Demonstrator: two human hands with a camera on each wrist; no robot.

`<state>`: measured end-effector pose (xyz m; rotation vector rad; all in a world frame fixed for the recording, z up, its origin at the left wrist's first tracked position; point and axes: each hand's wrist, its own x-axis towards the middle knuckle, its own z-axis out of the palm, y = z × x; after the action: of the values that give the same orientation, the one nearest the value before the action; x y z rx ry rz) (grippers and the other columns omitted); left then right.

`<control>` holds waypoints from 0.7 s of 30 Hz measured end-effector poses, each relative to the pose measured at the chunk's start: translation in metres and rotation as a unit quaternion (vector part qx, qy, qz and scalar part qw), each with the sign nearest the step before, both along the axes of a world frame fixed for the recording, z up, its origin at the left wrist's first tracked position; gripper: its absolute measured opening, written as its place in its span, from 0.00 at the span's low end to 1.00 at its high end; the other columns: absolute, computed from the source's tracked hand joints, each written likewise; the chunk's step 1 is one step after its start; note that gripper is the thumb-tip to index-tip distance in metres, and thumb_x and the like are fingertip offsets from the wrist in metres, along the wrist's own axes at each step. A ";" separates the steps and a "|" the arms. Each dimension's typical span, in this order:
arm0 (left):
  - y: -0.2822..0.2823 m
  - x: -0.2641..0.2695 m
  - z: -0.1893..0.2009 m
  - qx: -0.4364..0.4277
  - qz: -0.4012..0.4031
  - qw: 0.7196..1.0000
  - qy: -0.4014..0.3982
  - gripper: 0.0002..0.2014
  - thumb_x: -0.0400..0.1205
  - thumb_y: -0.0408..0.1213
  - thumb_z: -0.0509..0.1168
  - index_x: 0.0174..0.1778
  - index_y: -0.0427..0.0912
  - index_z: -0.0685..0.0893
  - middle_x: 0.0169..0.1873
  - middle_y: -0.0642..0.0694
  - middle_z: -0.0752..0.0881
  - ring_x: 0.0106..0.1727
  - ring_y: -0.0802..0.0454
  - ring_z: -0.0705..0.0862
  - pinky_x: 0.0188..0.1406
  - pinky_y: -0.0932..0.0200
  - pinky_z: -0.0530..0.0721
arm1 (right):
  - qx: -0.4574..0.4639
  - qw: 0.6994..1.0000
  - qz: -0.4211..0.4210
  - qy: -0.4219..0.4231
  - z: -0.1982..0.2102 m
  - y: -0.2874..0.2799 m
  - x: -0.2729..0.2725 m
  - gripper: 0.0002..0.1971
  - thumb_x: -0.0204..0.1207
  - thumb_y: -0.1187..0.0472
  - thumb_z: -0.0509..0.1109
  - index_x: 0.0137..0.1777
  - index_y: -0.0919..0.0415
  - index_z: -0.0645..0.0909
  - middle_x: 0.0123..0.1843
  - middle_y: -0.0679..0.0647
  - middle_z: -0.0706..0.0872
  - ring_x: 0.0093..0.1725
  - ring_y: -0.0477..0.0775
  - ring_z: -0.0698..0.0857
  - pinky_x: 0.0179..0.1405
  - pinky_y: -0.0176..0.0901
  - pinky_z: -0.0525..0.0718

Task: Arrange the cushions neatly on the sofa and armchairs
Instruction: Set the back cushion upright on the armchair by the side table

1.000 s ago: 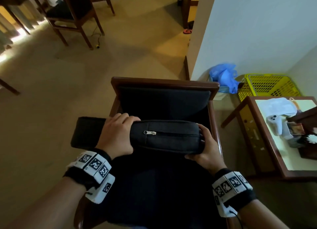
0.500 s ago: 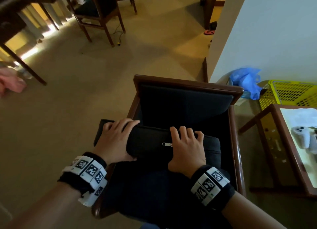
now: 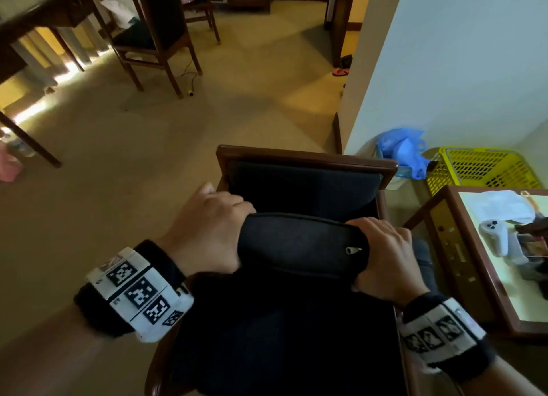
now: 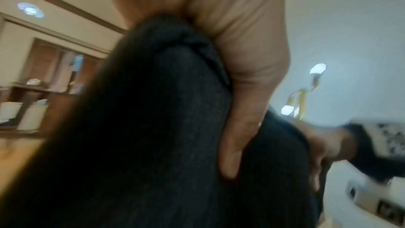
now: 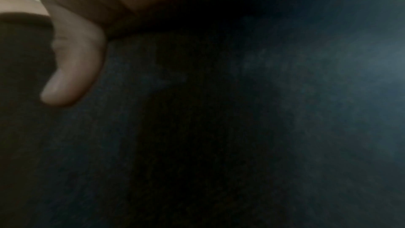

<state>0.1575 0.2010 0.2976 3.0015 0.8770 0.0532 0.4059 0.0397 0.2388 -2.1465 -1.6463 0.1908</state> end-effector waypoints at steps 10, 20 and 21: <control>-0.040 0.128 0.012 -0.023 -0.029 0.992 0.117 0.18 0.62 0.52 0.72 0.45 0.50 0.83 0.40 0.53 0.83 0.47 0.49 0.82 0.48 0.50 0.62 | -0.027 0.990 -0.119 0.065 -0.060 -0.037 0.048 0.47 0.40 0.58 0.69 0.69 0.62 0.76 0.62 0.60 0.82 0.62 0.71 0.80 0.63 0.62 0.75; -0.065 0.133 -0.018 -0.052 -0.016 0.997 -0.046 0.39 0.57 0.62 0.72 0.65 0.53 0.81 0.55 0.51 0.82 0.58 0.46 0.77 0.56 0.45 0.63 | 0.018 0.998 -0.013 0.064 -0.037 -0.008 0.023 0.51 0.44 0.44 0.75 0.74 0.51 0.69 0.67 0.49 0.79 0.67 0.55 0.77 0.65 0.48 0.67; -0.062 0.126 -0.022 -0.072 -0.023 0.994 -0.084 0.41 0.58 0.65 0.71 0.68 0.54 0.79 0.59 0.53 0.82 0.61 0.48 0.76 0.57 0.45 0.64 | 0.019 0.997 -0.016 0.073 -0.037 -0.009 0.026 0.51 0.42 0.43 0.74 0.73 0.51 0.70 0.65 0.49 0.79 0.65 0.56 0.77 0.63 0.46 0.66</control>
<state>0.2835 0.1386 0.2757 2.8322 0.7600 0.2291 0.4319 0.0308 0.2019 -2.0772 -1.5206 0.2986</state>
